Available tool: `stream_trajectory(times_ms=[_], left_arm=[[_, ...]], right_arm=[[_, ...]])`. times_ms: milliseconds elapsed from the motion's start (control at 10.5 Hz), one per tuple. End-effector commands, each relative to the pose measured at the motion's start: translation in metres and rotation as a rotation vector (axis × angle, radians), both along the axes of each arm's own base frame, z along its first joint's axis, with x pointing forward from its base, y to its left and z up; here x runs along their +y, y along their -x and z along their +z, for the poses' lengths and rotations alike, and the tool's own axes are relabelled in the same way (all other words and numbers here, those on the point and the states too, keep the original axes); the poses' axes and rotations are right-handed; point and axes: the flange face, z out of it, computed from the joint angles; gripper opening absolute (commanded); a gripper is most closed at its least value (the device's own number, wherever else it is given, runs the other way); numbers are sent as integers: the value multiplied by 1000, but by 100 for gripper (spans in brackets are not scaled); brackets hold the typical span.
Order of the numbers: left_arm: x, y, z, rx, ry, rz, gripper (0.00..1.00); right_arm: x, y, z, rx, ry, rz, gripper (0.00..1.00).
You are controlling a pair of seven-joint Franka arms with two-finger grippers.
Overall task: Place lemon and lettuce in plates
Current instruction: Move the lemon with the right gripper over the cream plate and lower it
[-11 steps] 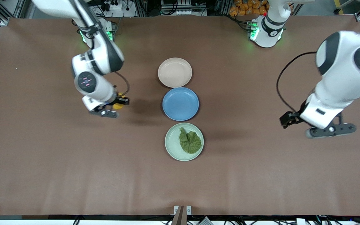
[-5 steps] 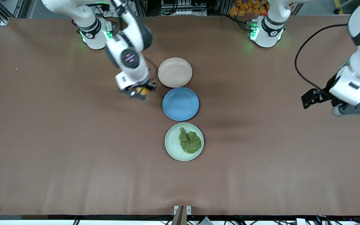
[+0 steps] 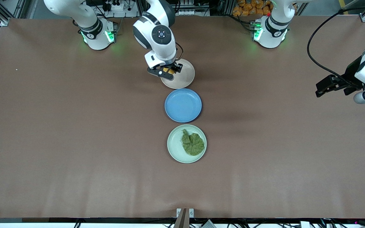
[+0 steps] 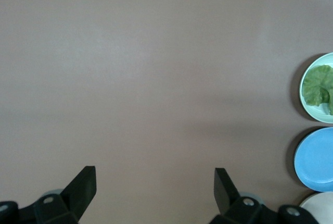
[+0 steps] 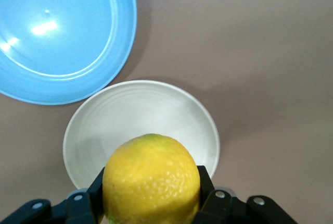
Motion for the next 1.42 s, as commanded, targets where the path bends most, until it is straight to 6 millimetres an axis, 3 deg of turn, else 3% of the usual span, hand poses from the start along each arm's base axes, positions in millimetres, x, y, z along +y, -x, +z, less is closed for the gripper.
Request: stream_trajectory(times_ms=[0, 285, 380, 474, 569, 949, 1044, 1328], left_arm=[[-1, 18, 8, 30, 15, -26, 100], [-1, 32, 11, 30, 10, -29, 100], [-1, 38, 14, 24, 9, -29, 100], [-1, 43, 18, 10, 8, -29, 100], [-1, 44, 18, 10, 7, -30, 100], [4, 40, 18, -5, 9, -46, 100], [4, 39, 18, -7, 9, -49, 100], [5, 35, 18, -9, 8, -69, 100]], right_arm=[[22, 20, -24, -22, -19, -65, 0], [47, 50, -69, -50, -24, -80, 0], [48, 53, -77, -46, -12, -83, 12], [46, 51, -78, -44, -6, -106, 52], [46, 51, -79, -50, 10, -157, 100], [38, 37, -67, -109, 46, -115, 100], [29, 21, -61, -125, 82, -113, 100], [-16, -61, -26, -153, 118, -156, 100]])
